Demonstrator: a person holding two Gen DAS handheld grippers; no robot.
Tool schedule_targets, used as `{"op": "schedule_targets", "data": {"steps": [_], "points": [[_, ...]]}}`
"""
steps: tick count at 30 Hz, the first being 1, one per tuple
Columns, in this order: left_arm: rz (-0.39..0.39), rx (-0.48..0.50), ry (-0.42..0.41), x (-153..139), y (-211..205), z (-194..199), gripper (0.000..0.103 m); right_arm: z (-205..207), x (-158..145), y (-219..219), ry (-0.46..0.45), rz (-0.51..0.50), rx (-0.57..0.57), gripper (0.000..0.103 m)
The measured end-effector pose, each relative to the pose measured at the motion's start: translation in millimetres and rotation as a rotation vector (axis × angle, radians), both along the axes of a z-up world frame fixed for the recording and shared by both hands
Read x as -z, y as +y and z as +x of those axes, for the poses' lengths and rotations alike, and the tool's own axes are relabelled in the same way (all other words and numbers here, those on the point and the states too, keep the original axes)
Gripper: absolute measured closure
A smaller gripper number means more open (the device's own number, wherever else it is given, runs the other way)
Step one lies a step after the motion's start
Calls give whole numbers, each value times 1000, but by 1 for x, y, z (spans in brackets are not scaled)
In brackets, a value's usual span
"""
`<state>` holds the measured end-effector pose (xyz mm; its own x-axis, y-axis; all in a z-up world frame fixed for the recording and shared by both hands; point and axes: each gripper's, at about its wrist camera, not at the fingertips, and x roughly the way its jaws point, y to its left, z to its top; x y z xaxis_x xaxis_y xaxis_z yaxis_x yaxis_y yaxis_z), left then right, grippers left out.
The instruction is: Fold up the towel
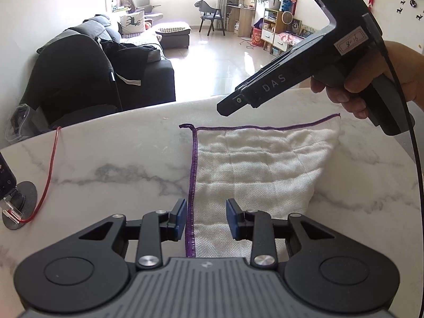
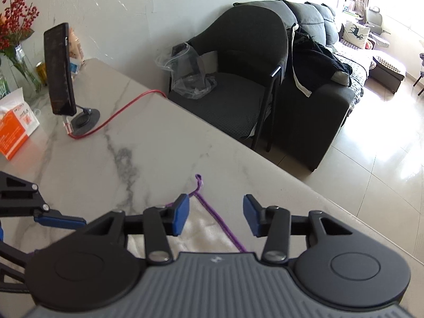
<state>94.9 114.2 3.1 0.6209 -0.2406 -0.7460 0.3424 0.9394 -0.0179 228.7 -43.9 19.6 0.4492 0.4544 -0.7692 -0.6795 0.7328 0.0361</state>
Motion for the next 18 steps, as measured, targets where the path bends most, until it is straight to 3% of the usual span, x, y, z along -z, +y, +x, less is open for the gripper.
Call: {"op": "schedule_targets", "data": {"steps": [3, 4, 5, 6, 9, 18], "points": [[6, 24, 12, -1, -4, -7, 70, -20, 6, 4, 17, -34, -69, 70], [-5, 36, 14, -2, -5, -9, 72, -26, 8, 5, 23, -46, -91, 81], [-19, 48, 15, -3, -6, -11, 80, -33, 10, 6, 29, -57, -114, 92], [-33, 59, 16, -4, -6, -13, 85, -39, 12, 7, 35, -69, -137, 94], [-45, 89, 38, -2, -12, -17, 96, -59, 18, 12, 50, -101, -207, 96], [6, 146, 70, 17, -12, -34, 97, -86, 33, 23, 61, -144, -370, 98]]}}
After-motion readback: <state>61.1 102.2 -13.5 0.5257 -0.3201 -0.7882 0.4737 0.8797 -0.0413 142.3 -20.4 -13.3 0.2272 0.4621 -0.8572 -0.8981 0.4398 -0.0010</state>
